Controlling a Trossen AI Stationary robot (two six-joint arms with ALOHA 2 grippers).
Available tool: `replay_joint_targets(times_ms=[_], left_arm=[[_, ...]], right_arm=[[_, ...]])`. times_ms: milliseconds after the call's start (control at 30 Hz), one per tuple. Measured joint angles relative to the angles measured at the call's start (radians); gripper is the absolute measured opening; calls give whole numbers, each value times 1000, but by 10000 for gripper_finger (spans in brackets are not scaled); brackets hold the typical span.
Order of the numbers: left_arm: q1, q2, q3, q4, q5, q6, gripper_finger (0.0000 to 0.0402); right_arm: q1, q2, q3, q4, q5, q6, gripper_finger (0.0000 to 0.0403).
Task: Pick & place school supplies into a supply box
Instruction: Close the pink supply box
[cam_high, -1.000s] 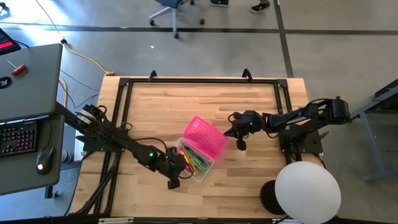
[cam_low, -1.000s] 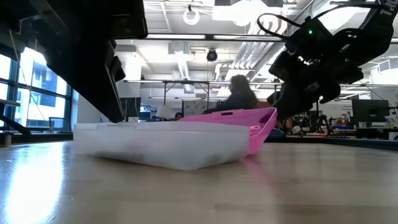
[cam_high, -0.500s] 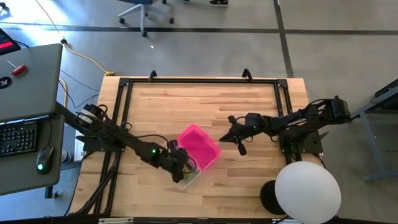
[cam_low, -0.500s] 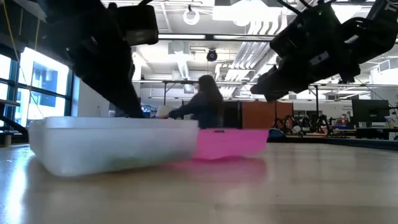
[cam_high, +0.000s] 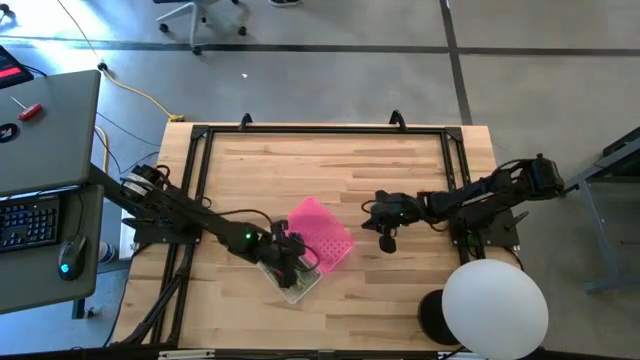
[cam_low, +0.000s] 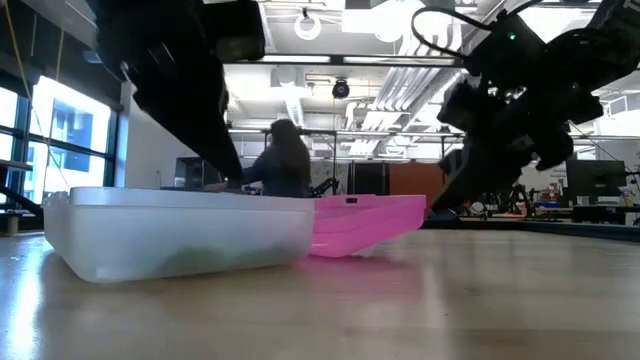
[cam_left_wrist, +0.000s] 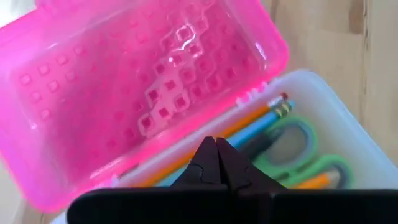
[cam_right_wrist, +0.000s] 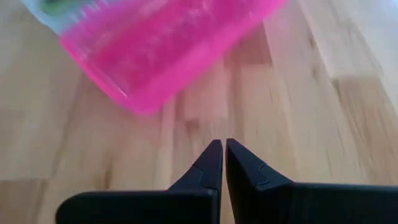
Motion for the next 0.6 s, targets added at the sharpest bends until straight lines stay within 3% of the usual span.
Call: replay_joint_targets(times_ms=[167,300,467,600], left_arm=[[-34,-18,0,-66,-16,-65,14],[-31,23,-16,-28,8,-104,9],[-30,64,-20,-38,-76,-107,14],[-10,64,-20,-22,-76,-89,9]], right_arm=[[-9,0,0,-31,24,45,0],[-36,0,0,-2,15,65,0],[-60,4,0,-5,-21,92,0],[-60,40,0,45,-33,92,0]])
